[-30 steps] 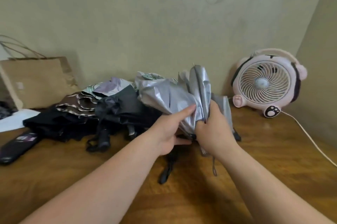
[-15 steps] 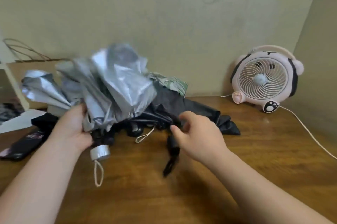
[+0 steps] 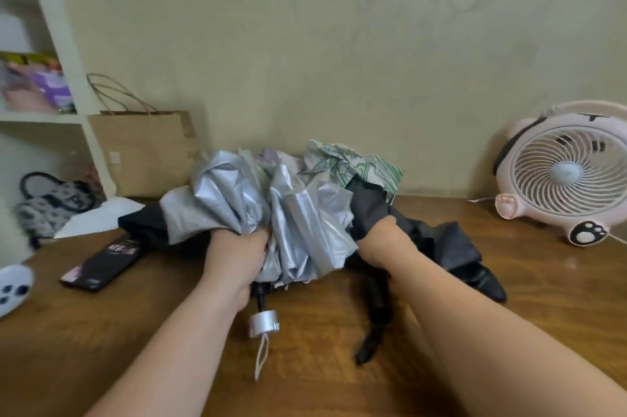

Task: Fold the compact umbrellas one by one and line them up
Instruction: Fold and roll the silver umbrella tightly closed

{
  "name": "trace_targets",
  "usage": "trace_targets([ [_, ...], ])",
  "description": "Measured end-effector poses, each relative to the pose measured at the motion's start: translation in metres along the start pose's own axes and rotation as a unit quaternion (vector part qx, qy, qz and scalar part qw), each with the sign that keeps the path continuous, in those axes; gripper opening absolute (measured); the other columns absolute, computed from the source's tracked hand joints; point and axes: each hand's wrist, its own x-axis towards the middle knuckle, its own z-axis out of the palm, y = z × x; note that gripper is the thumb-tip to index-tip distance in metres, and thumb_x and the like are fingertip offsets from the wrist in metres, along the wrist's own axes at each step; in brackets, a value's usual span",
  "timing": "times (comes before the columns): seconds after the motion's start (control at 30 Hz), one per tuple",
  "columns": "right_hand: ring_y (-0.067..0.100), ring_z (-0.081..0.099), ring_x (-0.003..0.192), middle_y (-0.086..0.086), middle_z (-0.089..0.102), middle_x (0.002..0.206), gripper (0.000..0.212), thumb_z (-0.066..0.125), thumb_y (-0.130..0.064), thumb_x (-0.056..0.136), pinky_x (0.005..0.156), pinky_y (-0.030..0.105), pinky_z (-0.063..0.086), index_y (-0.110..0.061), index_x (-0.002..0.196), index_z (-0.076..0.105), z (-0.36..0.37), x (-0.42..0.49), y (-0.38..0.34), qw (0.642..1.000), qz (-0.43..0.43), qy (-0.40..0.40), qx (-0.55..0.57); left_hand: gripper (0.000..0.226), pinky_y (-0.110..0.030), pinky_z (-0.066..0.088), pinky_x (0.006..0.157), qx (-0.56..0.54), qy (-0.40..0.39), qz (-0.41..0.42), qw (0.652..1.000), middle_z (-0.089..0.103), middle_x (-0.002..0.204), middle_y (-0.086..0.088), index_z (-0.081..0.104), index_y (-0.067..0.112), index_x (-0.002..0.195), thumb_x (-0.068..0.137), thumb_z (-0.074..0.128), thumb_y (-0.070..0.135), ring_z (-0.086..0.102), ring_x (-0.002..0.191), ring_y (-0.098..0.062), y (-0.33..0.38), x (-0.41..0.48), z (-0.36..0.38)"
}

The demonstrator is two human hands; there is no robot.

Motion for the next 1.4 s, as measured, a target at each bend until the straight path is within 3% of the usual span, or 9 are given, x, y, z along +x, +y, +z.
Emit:
trace_targets([
  [0.1,0.033,0.065,0.092,0.007,0.06,0.091,0.015,0.06,-0.026,0.088,0.064,0.032,0.049,-0.014,0.096,0.057,-0.003,0.001,0.005,0.996,-0.062,0.004,-0.06,0.029,-0.043,0.057,0.094,0.113,-0.016,0.047,0.992,0.073,0.104,0.009,0.065,0.03,0.107,0.083,0.074,0.016,0.067,0.099,-0.018,-0.001,0.0,0.015],
  [0.17,0.026,0.059,0.079,0.005,0.061,0.083,0.02,0.05,-0.028,0.095,0.06,0.03,0.044,-0.023,0.076,0.05,-0.015,-0.004,0.01,0.993,-0.087,-0.029,-0.069,0.032,-0.04,0.057,0.09,0.193,-0.037,0.077,0.977,0.071,0.102,0.01,0.062,0.029,0.11,0.082,0.074,0.02,0.066,0.097,-0.017,-0.004,-0.002,0.021],
  [0.33,0.033,0.063,0.081,0.014,0.065,0.087,0.059,0.08,-0.041,0.065,0.067,0.033,0.047,0.0,0.103,0.06,-0.08,-0.013,0.045,0.997,-0.011,0.079,0.024,0.045,-0.035,0.054,0.085,0.262,-0.053,0.081,0.96,0.066,0.101,0.009,0.045,0.02,0.125,0.086,0.07,0.017,0.064,0.095,-0.021,-0.014,-0.002,0.02],
  [0.63,0.033,0.063,0.103,0.014,0.066,0.114,0.041,0.075,-0.021,0.079,0.094,0.047,0.053,-0.01,0.116,0.06,-0.157,0.012,0.022,0.958,-0.083,0.232,0.144,0.072,-0.041,0.056,0.096,0.264,-0.05,0.1,0.958,0.062,0.125,0.002,0.031,0.025,0.142,0.084,0.074,0.023,0.064,0.112,-0.023,-0.021,0.003,0.026],
  [0.9,0.039,0.051,0.132,0.014,0.052,0.148,0.059,0.054,-0.029,0.097,0.11,0.047,0.044,-0.019,0.154,0.04,-0.062,0.11,0.036,0.99,-0.041,0.002,-0.137,0.07,-0.032,0.051,0.095,0.158,-0.035,0.093,0.982,0.065,0.122,0.012,0.036,0.029,0.143,0.086,0.075,0.015,0.064,0.111,-0.011,-0.038,0.002,0.027],
  [1.07,0.044,0.043,0.135,0.018,0.048,0.149,0.067,0.039,-0.045,0.088,0.113,0.055,0.036,-0.031,0.154,0.033,-0.059,0.108,0.053,0.985,-0.037,-0.003,-0.166,0.074,-0.035,0.051,0.101,0.124,-0.044,0.085,0.988,0.061,0.13,0.009,0.033,0.03,0.144,0.085,0.073,0.012,0.062,0.115,-0.012,-0.038,0.0,0.035],
  [1.23,0.023,0.059,0.117,0.002,0.064,0.126,0.051,0.057,-0.044,0.091,0.098,0.042,0.051,-0.023,0.138,0.056,-0.084,-0.021,0.034,0.972,-0.188,0.14,0.003,0.077,-0.033,0.047,0.101,0.043,-0.046,0.057,0.996,0.061,0.125,0.017,0.034,0.034,0.14,0.082,0.082,0.017,0.06,0.113,-0.004,-0.034,-0.015,0.043],
  [1.3,0.012,0.067,0.09,-0.006,0.07,0.102,0.045,0.064,-0.057,0.089,0.08,0.034,0.056,-0.031,0.126,0.059,-0.083,-0.089,0.032,0.978,-0.184,0.052,0.08,0.079,-0.039,0.049,0.104,-0.052,-0.071,0.006,0.996,0.066,0.125,0.016,0.04,0.037,0.141,0.078,0.087,0.029,0.064,0.117,-0.007,-0.032,-0.021,0.046],
  [1.4,0.009,0.071,0.084,-0.011,0.071,0.106,0.081,0.063,-0.085,0.067,0.072,0.03,0.058,-0.046,0.133,0.039,-0.073,-0.153,0.03,0.981,-0.131,-0.117,0.086,0.061,-0.055,0.054,0.1,-0.209,-0.117,-0.106,0.965,0.074,0.124,0.005,0.055,0.034,0.14,0.085,0.079,0.043,0.071,0.113,-0.023,-0.022,-0.038,0.05],
])
